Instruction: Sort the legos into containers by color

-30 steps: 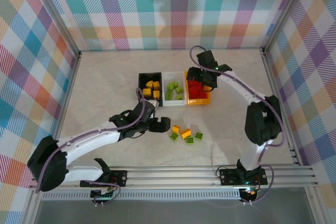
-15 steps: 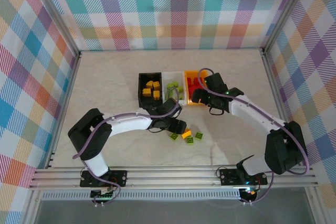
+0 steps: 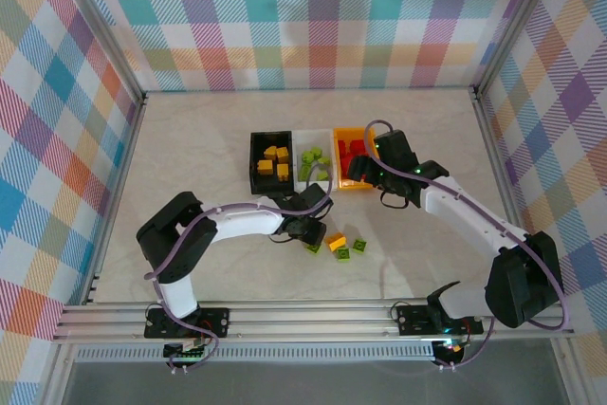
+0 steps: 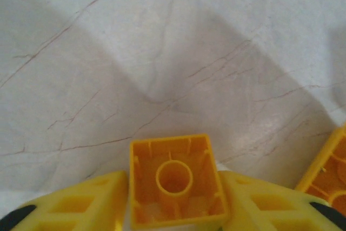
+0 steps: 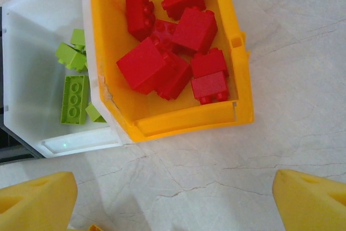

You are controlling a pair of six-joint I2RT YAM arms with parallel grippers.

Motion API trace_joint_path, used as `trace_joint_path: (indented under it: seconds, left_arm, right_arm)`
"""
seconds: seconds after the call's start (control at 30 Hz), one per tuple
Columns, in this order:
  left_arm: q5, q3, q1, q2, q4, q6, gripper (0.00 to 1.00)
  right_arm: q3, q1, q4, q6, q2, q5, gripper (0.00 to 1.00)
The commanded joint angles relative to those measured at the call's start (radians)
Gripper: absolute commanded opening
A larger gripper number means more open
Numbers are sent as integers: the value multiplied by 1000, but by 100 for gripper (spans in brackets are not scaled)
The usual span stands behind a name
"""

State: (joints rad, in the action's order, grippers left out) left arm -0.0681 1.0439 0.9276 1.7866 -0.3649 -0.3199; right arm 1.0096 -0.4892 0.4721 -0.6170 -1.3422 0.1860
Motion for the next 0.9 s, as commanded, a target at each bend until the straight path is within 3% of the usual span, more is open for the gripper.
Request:
trace_joint_path:
  seconds: [0.0,0.2,0.43,0.57,0.77,0.83,0.87]
  left_arm:
    - [-7,-7,8,-3,-42,-4,38]
    - [-71,-54,-52,-151,-40,-52,28]
    - [-183,-81,-216,-372,-8,-91,27]
    - [-199,4,-314,-313,35,-92,29]
    - [-228,218,-395,-90,28,-86,29]
    - [-238,275,-405,-36,15,-85,36]
    - [-241,306,-407,-9,0,-85,46]
  right_arm:
    - [-9,5,-5,-15,23,13,93]
    - [-11,5,4,-15,40,20,93]
    - [-49,5,-4,-31,83,5,93]
    - [-65,5,-7,-39,92,-5,93]
    - [-82,5,9,-37,119,-13,93]
    - [-92,5,18,-37,135,-20,94]
    - [-99,5,22,-37,142,-20,94]
